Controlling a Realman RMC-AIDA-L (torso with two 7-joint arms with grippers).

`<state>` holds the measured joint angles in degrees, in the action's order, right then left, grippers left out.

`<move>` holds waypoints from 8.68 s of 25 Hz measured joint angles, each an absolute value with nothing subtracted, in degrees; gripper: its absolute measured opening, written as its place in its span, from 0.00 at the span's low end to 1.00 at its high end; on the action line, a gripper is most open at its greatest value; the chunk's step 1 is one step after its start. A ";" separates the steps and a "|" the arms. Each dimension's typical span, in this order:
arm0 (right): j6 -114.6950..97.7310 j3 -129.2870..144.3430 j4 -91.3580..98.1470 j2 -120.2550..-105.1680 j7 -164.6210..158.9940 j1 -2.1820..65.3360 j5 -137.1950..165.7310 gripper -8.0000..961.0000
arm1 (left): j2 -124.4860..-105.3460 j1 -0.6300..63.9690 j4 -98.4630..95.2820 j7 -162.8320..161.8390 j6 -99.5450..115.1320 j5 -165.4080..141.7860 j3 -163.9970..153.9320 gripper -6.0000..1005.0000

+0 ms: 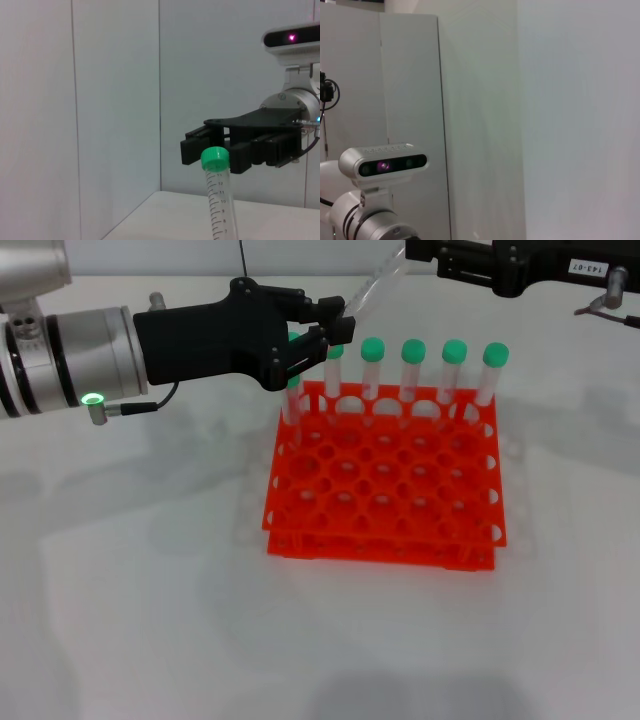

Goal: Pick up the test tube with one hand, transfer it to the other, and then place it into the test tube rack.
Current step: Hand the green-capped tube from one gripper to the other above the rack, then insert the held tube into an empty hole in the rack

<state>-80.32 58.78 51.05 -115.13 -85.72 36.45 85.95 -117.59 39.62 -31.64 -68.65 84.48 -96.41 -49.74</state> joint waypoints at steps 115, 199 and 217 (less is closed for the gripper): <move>-64.94 78.85 51.02 -115.99 -83.99 36.52 80.93 0.28 | -112.62 21.75 -51.98 -92.80 93.37 -117.18 -46.85 0.88; -52.47 87.25 50.15 -116.20 -72.64 34.91 76.40 0.28 | -113.68 23.39 -51.59 -90.23 94.74 -117.60 -46.76 0.88; -50.38 90.84 48.80 -116.19 -69.25 35.12 73.92 0.28 | -113.63 23.95 -50.18 -89.56 94.74 -117.78 -46.88 0.88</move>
<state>-50.38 90.84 48.80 -116.19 -69.25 35.12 73.93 -113.63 23.95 -50.18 -89.56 94.74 -117.78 -46.88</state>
